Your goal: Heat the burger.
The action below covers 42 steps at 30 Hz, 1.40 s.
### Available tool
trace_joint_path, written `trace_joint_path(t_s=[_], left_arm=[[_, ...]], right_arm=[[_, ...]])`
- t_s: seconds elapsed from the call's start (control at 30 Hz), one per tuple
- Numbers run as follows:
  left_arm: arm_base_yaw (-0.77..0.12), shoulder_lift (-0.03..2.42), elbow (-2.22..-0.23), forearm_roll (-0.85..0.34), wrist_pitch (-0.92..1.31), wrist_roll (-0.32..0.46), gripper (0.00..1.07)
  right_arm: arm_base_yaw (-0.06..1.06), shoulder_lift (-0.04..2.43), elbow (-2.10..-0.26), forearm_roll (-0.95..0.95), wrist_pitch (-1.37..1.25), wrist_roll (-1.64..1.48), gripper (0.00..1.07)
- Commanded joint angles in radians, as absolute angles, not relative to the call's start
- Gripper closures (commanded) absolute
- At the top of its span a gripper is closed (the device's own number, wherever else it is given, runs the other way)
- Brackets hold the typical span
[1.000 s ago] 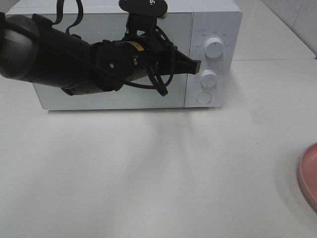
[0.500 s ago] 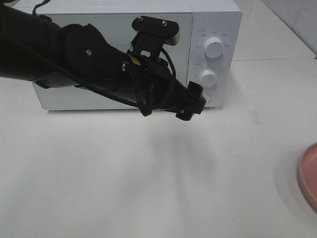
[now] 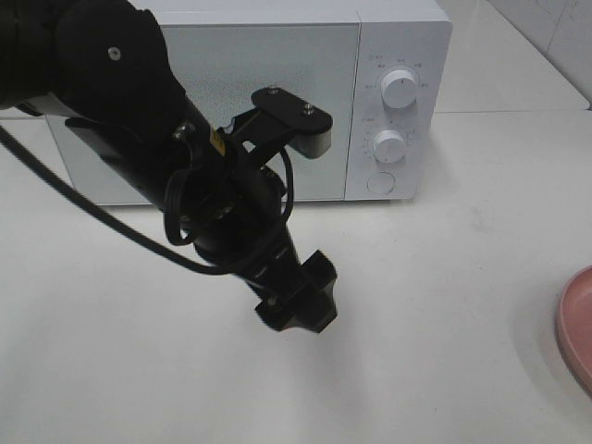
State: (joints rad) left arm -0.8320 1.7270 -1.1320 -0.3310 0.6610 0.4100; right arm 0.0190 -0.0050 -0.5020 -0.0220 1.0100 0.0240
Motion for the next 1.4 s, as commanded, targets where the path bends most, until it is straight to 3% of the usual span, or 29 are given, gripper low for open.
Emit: trace_joint_path(t_s=[0.03, 0.07, 0.13, 0.17, 0.23, 0.53, 0.83, 0.9, 1.2, 1.4], left_arm=[[-0.818, 1.709, -1.130, -0.311, 0.751, 0.378, 0.06], [-0.786, 1.699, -1.130, -0.301, 0.798, 0.329, 0.06], [-0.770, 1.696, -1.130, -0.299, 0.813, 0.306, 0.06], [-0.722, 1.682, -1.130, -0.296, 0.847, 0.281, 0.06], [-0.701, 1.673, -1.130, -0.296, 0.866, 0.276, 0.06], [-0.397, 1.615, -1.130, -0.304, 1.053, 0.257, 0.06], [-0.237, 1.497, -1.100, -0.296, 1.089, 0.212, 0.06], [-0.177, 1.417, -1.016, -0.282, 1.082, 0.200, 0.06], [-0.113, 1.234, -0.852, -0.268, 1.074, 0.189, 0.06], [-0.112, 1.011, -0.740, -0.167, 1.074, 0.094, 0.06]], right_arm=[[0.012, -0.031, -0.498, -0.026, 0.994, 0.020, 0.31], [0.012, -0.031, -0.498, -0.026, 0.994, 0.020, 0.31], [0.012, -0.031, -0.498, -0.026, 0.994, 0.020, 0.31], [0.012, -0.031, -0.498, -0.026, 0.994, 0.020, 0.31], [0.012, -0.031, -0.498, -0.026, 0.994, 0.020, 0.31], [0.012, -0.031, -0.498, -0.026, 0.994, 0.020, 0.31], [0.012, -0.031, -0.498, -0.026, 0.994, 0.020, 0.31], [0.012, -0.031, -0.498, -0.026, 0.994, 0.020, 0.31], [0.012, -0.031, -0.498, -0.026, 0.994, 0.020, 0.31], [0.012, -0.031, -0.498, -0.026, 0.994, 0.020, 0.31]])
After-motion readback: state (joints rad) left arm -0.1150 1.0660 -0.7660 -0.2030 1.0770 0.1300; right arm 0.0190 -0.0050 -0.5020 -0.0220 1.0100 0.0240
